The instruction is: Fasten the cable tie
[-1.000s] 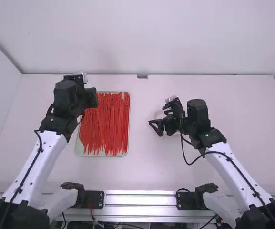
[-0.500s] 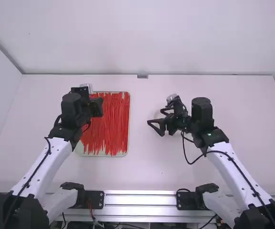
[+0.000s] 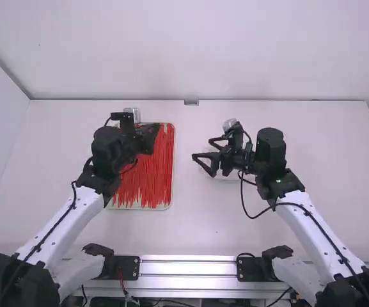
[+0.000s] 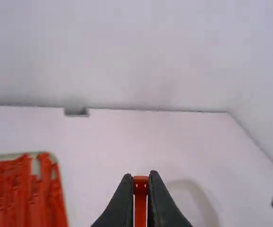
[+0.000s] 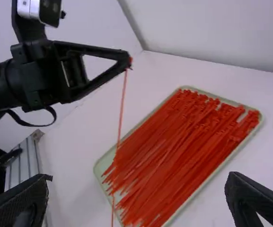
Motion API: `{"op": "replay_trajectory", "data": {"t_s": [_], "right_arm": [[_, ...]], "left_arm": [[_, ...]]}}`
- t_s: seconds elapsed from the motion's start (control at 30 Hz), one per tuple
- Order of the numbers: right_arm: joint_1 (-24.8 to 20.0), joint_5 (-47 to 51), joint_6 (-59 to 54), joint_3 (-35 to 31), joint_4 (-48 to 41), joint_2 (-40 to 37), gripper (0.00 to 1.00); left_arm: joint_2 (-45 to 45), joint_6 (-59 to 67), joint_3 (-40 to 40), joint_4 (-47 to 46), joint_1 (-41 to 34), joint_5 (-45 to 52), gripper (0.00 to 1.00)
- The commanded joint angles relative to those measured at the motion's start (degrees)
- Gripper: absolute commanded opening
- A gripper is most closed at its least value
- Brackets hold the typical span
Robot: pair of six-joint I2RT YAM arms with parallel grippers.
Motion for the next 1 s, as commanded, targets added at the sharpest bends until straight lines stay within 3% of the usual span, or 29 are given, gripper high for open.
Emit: {"op": "replay_trajectory", "data": {"t_s": [0.0, 0.57, 0.77, 0.87, 0.97], "right_arm": [[1.84, -0.22, 0.79, 2.12, 1.25, 0.17, 0.99], [13.75, 18.05, 5.09, 2.12, 5.51, 0.22, 0.97], [15.56, 23.82, 5.09, 2.12, 7.1, 0.22, 0.88], [15.74, 24.57, 5.05, 2.12, 7.52, 0.22, 0.78], [15.76, 24.81, 5.09, 2.12, 7.72, 0.22, 0.59]], "left_arm": [[-1.14, -1.36, 0.44, 1.07, -1.44, 0.68, 0.02], [-1.11, -2.78, 3.93, 7.13, -10.43, 0.79, 0.02], [-1.11, -3.41, 3.91, 8.44, -11.39, 0.83, 0.02], [-1.11, -3.78, 3.91, 9.11, -11.13, 2.05, 0.02], [-1.11, -4.66, 3.91, 9.92, -11.43, 2.86, 0.02]]}}
